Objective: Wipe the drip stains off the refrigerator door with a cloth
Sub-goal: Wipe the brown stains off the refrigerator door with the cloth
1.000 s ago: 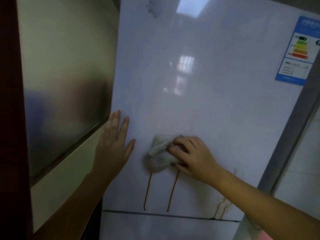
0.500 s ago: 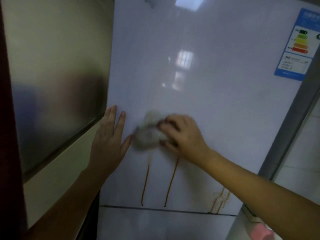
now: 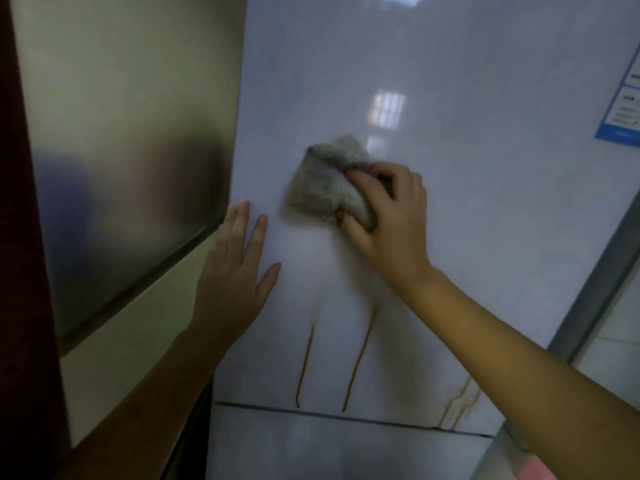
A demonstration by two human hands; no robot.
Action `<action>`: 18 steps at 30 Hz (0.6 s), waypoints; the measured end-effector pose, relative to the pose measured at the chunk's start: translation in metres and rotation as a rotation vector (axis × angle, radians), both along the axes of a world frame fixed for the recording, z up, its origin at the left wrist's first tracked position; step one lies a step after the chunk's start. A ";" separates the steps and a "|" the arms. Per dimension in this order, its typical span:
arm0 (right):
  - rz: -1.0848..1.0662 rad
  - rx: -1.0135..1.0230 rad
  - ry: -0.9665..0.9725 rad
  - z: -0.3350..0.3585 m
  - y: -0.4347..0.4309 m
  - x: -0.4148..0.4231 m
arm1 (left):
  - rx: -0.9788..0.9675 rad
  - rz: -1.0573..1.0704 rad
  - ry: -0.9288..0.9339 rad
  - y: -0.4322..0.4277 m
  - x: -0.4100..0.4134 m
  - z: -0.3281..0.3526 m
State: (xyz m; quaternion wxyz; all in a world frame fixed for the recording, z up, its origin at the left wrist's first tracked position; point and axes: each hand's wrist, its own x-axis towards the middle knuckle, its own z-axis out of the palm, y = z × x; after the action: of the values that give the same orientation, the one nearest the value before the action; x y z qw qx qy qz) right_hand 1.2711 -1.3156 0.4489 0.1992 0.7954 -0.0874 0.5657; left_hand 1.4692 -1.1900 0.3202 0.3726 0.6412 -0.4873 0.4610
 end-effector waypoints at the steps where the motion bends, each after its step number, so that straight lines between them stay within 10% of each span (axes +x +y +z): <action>1: 0.008 -0.025 0.039 -0.014 0.002 0.003 | 0.001 -0.004 -0.004 0.000 0.000 0.000; 8: 0.033 -0.151 0.451 -0.134 -0.019 -0.046 | -0.008 -0.001 -0.011 0.003 0.000 0.002; 15: -0.053 0.040 0.019 -0.057 -0.019 -0.037 | 0.014 0.010 -0.014 0.003 0.000 0.002; 18: -0.003 -0.048 0.180 -0.100 -0.010 -0.026 | 0.023 0.013 -0.002 0.003 -0.001 0.002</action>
State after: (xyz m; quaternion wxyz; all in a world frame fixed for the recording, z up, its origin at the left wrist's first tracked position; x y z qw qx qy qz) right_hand 1.2454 -1.3257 0.3488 0.2262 0.8379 -0.0568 0.4935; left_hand 1.4684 -1.1869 0.3222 0.3616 0.6482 -0.4889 0.4583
